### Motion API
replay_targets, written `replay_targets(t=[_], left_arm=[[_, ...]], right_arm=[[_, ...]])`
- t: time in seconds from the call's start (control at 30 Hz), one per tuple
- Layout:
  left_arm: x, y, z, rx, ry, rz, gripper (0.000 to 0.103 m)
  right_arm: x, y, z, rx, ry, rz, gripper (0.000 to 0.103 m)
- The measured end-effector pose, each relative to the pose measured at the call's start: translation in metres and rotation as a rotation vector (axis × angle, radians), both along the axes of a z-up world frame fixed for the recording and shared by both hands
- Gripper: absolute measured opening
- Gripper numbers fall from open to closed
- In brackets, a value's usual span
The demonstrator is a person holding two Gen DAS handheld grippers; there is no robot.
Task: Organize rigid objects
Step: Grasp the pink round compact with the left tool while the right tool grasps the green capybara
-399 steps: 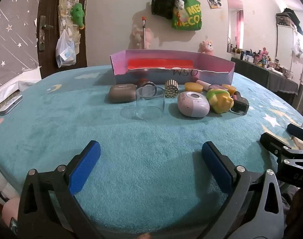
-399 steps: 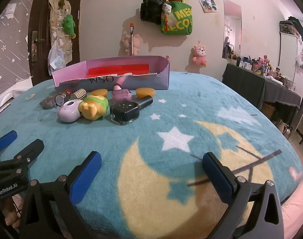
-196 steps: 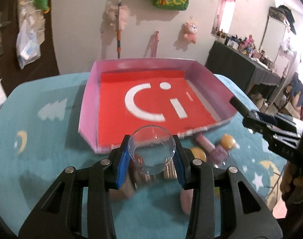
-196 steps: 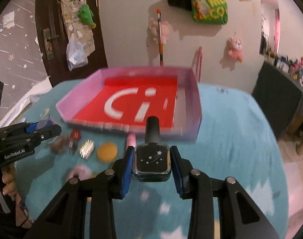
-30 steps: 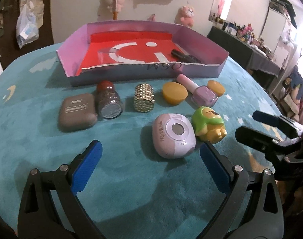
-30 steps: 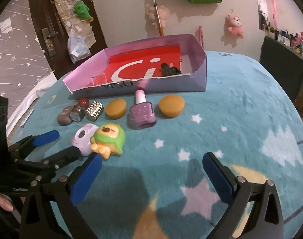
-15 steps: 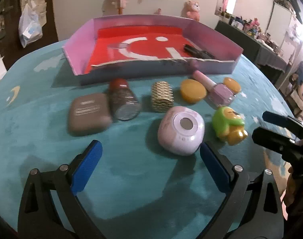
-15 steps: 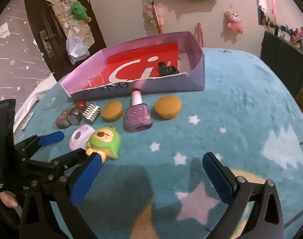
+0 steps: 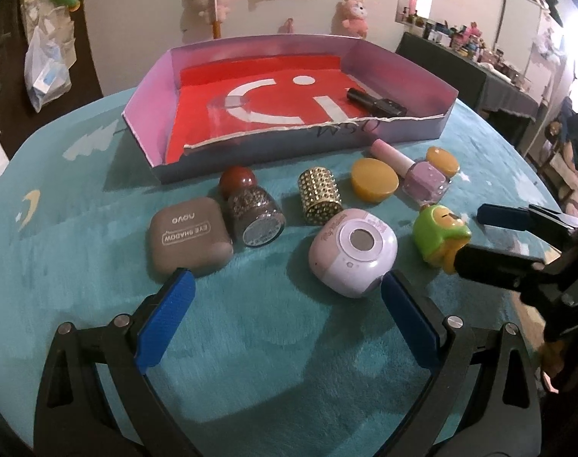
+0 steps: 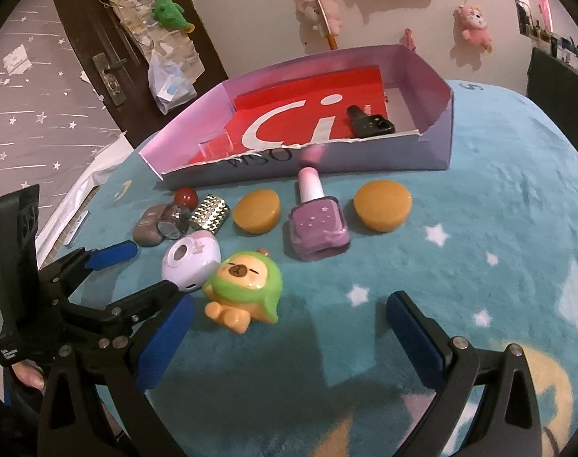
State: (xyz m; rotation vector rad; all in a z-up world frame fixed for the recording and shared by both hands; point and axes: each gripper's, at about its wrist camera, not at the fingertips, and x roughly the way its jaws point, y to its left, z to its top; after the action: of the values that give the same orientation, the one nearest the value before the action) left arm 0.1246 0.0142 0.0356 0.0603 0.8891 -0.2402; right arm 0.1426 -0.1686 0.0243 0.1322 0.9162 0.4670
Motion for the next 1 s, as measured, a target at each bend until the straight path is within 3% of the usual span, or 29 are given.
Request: replay_targets(t=[0.37, 0.6, 0.87, 1.0], left_arm=[[0.008, -0.013, 0.003, 0.025, -0.015, -0.08, 0.1], [0.015, -0.018, 0.005, 0.031, -0.022, -0.12, 0.1], [0.016, -0.025, 0.006, 0.037, -0.033, -0.175, 0.096], [0.014, -0.03, 0.007, 0.041, -0.045, -0.22, 0.085]], right_arm=[[0.002, 0.013, -0.001, -0.135, -0.021, 0.015, 0.103], [0.008, 0.004, 0.0, -0.087, -0.006, 0.072, 0.102], [0.006, 0.014, 0.002, -0.09, -0.028, 0.17, 0.083], [0.005, 0.015, 0.002, -0.08, -0.032, 0.199, 0.078]])
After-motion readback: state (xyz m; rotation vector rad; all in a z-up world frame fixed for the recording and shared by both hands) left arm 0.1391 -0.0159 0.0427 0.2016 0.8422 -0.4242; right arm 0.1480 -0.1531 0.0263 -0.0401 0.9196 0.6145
